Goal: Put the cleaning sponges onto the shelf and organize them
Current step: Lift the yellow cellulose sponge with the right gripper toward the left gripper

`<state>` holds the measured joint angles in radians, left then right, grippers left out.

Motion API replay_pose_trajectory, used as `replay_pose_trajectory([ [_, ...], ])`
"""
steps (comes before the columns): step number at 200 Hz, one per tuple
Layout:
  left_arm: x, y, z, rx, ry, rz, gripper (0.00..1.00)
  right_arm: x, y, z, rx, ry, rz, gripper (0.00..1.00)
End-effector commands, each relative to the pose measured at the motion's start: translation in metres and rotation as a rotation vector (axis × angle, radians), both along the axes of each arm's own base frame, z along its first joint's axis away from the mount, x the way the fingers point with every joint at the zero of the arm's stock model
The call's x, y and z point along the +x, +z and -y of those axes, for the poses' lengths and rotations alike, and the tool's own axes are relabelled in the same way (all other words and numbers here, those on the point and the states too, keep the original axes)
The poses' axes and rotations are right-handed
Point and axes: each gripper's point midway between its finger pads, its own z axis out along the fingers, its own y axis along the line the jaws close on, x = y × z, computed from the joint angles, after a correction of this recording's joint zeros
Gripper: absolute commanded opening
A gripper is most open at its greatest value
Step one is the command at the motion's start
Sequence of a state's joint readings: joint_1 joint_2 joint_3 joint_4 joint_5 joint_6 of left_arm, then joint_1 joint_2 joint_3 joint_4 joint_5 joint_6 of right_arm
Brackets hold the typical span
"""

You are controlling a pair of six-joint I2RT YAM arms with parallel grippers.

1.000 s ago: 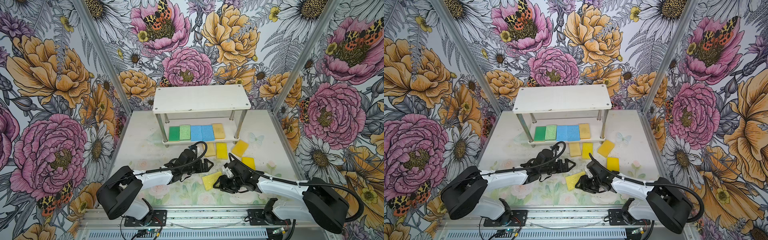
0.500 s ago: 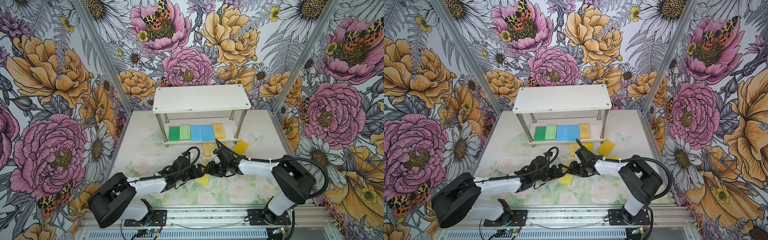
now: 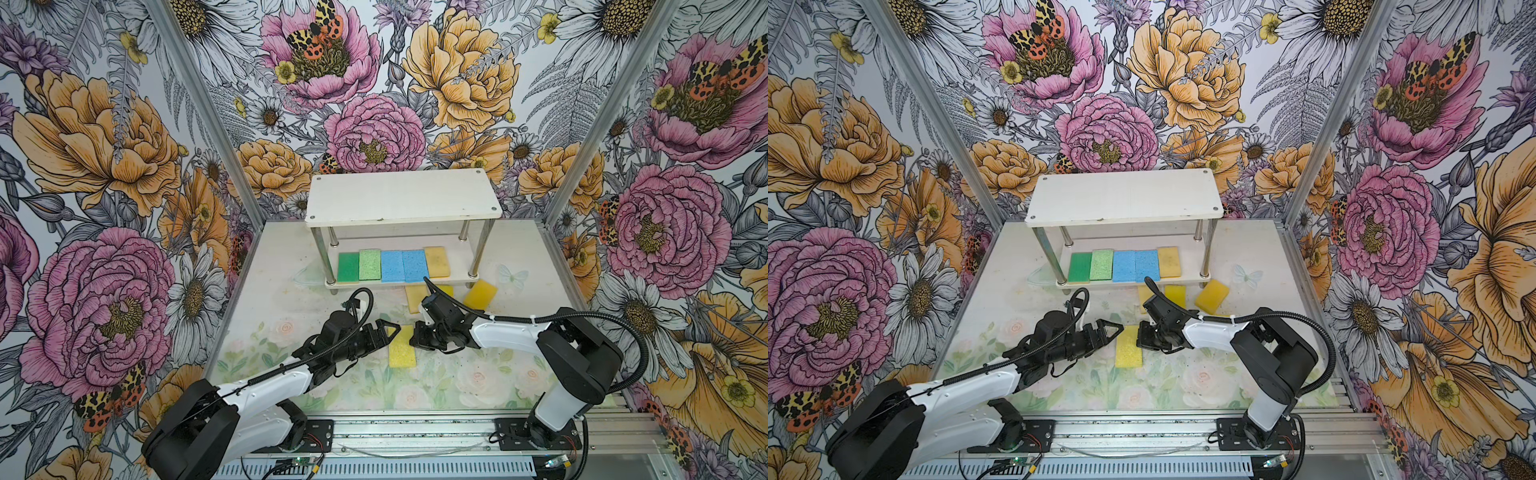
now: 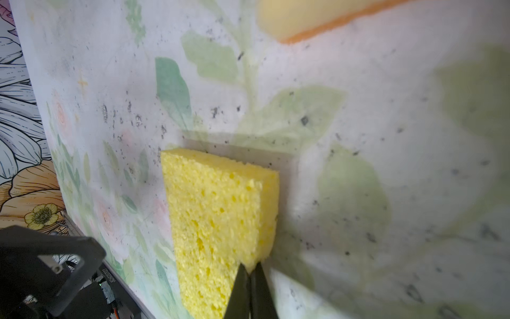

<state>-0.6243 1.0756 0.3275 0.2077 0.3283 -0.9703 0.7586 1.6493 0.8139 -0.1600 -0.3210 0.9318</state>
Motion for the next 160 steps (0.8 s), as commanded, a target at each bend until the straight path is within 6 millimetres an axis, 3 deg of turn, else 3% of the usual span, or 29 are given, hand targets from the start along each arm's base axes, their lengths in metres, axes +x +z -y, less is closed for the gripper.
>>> replay_pose_trajectory([
  [1, -0.005, 0.008, -0.012, -0.016, -0.029, -0.019, 0.96, 0.010, 0.037, 0.003, 0.059, 0.010, 0.105, 0.00],
  [27, -0.004, 0.025, -0.021, -0.094, -0.049, -0.023, 0.96, 0.020, 0.082, 0.006, 0.181, 0.023, 0.156, 0.00],
  [63, 0.004, 0.074, -0.019, -0.241, -0.064, 0.063, 0.94, 0.023, 0.148, -0.006, 0.320, 0.129, 0.221, 0.00],
  [83, 0.006, 0.102, -0.012, -0.306, -0.092, 0.120, 0.91, 0.022, 0.174, -0.015, 0.373, 0.173, 0.235, 0.00],
  [105, 0.006, 0.118, -0.006, -0.325, -0.115, 0.149, 0.84, 0.020, 0.196, -0.023, 0.411, 0.205, 0.254, 0.00],
  [124, 0.007, 0.127, -0.004, -0.334, -0.116, 0.163, 0.77, 0.016, 0.208, -0.031, 0.434, 0.239, 0.264, 0.00],
  [160, 0.009, 0.141, -0.005, -0.338, -0.109, 0.214, 0.43, 0.010, 0.220, -0.039, 0.452, 0.272, 0.271, 0.00],
])
